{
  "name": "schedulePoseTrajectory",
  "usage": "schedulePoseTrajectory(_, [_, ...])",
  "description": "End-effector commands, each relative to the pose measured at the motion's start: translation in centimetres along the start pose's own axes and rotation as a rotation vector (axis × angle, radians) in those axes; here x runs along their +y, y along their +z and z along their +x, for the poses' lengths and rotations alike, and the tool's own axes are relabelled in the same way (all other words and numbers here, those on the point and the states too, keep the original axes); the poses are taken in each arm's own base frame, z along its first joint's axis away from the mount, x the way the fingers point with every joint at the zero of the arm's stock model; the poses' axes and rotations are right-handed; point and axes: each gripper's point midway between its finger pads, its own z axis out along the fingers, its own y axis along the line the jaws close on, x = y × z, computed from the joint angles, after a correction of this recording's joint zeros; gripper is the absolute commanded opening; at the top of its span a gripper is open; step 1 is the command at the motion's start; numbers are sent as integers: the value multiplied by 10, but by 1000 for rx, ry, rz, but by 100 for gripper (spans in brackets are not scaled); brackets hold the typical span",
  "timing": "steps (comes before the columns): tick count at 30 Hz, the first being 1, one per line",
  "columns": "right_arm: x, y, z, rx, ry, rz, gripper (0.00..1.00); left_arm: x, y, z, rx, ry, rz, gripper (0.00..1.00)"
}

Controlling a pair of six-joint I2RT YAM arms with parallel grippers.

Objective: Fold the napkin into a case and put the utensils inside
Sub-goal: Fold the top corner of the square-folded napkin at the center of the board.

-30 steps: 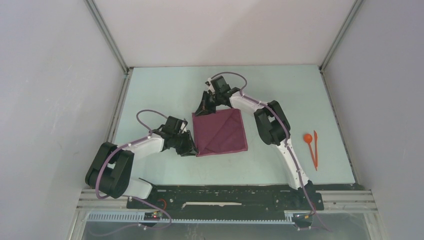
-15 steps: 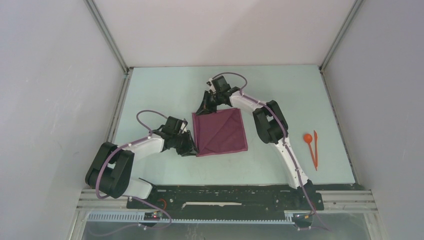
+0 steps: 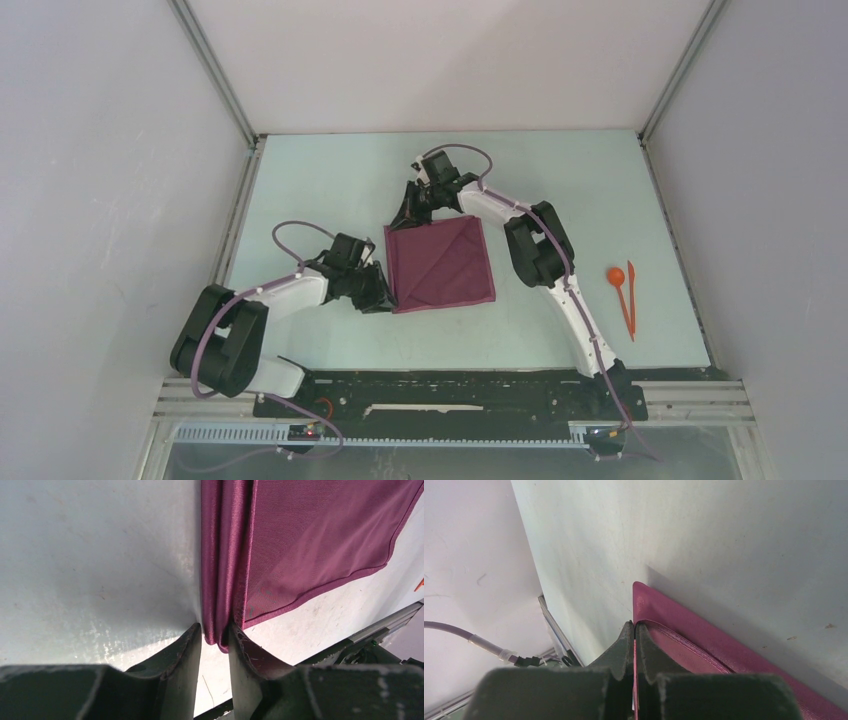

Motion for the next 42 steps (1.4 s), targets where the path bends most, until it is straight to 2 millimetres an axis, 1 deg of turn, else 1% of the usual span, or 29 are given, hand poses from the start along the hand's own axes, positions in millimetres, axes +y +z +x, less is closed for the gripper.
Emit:
schedulePoseTrajectory(1, [9,-2,-11,-24,-38,-27,1,14,-6,16,29,1,-56,37])
schedulePoseTrajectory(4, [7,-1,-9,-17,-36,-29,1,11,-14,14,8,6,-55,40])
schedulePoseTrajectory(8, [7,-1,-9,-17,-34,-28,1,8,-26,9,-25,14,-61,42])
schedulePoseTrajectory(11, [5,-2,-11,-21,-33,-24,1,8,-31,7,-40,21,-69,44])
schedulePoseTrajectory(16, [3,-2,-12,-21,-29,-27,1,5,-33,7,-35,23,-58,44])
schedulePoseTrajectory(22, [1,1,-9,-10,-29,-32,4,2,-38,4,-52,30,-53,44])
schedulePoseTrajectory(32, [12,8,-2,27,-56,-58,12,-11,-43,-8,-82,45,-29,43])
schedulePoseTrajectory(37, [18,7,-2,26,-72,-63,14,-15,-43,-12,-87,48,-20,43])
schedulePoseTrajectory(38, [20,7,-2,27,-73,-66,15,-16,-43,-13,-88,49,-17,42])
schedulePoseTrajectory(42, [24,4,-2,36,-83,-68,34,-21,-43,-16,-92,48,-3,43])
